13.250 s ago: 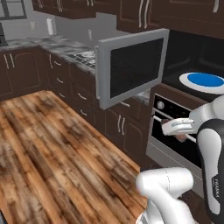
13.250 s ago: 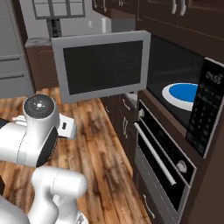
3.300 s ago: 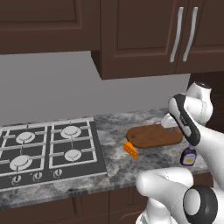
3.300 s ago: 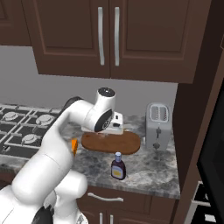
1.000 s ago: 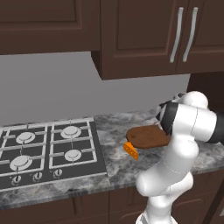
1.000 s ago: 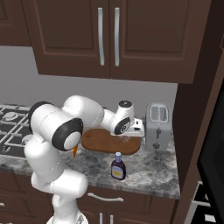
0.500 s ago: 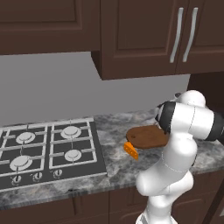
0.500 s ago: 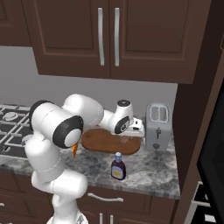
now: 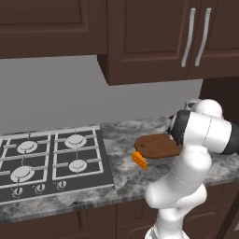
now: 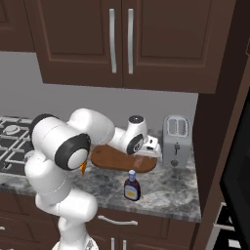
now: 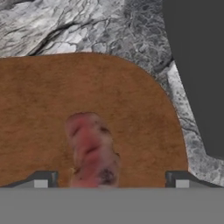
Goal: Retrieve the reheated potato from the microwave, then place the potato, cheese, and condiment on the cutting board.
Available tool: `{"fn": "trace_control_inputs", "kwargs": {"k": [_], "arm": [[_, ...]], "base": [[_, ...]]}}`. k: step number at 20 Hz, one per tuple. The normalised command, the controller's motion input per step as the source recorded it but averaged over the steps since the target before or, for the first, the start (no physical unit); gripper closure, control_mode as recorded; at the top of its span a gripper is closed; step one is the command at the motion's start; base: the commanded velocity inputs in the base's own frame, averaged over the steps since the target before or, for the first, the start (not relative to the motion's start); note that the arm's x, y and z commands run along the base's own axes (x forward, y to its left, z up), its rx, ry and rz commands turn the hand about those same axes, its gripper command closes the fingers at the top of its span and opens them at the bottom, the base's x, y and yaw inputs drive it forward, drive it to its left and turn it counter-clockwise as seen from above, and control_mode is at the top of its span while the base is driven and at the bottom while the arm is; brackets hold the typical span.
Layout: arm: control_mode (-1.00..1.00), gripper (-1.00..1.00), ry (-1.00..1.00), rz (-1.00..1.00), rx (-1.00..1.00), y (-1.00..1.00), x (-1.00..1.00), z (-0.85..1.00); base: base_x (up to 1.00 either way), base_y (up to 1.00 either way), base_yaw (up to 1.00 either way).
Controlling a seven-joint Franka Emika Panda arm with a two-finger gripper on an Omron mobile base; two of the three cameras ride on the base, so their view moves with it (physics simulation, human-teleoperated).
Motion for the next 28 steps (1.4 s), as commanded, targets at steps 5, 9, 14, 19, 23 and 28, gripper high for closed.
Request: {"fn": "trace_control_inputs", "kwargs": {"k": [5, 9, 14, 19, 23, 28], "arm": [[-1.00, -1.00, -0.02, -0.05, 0.00, 0.00, 0.00, 0.12], [-1.00, -1.00, -0.01, -0.07, 0.00, 0.00, -0.02, 0.35], [-1.00, -1.00, 0.00, -0.14, 0.00, 0.00, -0.23, 0.30], [-1.00, -1.00, 0.03, -0.20, 0.01, 0.00, -0.40, 0.14], [-1.00, -1.00, 0.01, -0.14, 0.09, 0.00, -0.44, 0.18], [-1.00, -1.00, 0.00, -0.04, 0.07, -0.01, -0.40, 0.20]], "base": [[0.00, 0.00, 0.00], [0.00, 0.00, 0.00], [0.00, 0.00, 0.00], [0.00, 0.00, 0.00], [0.00, 0.00, 0.00], [0.00, 0.00, 0.00]]}}
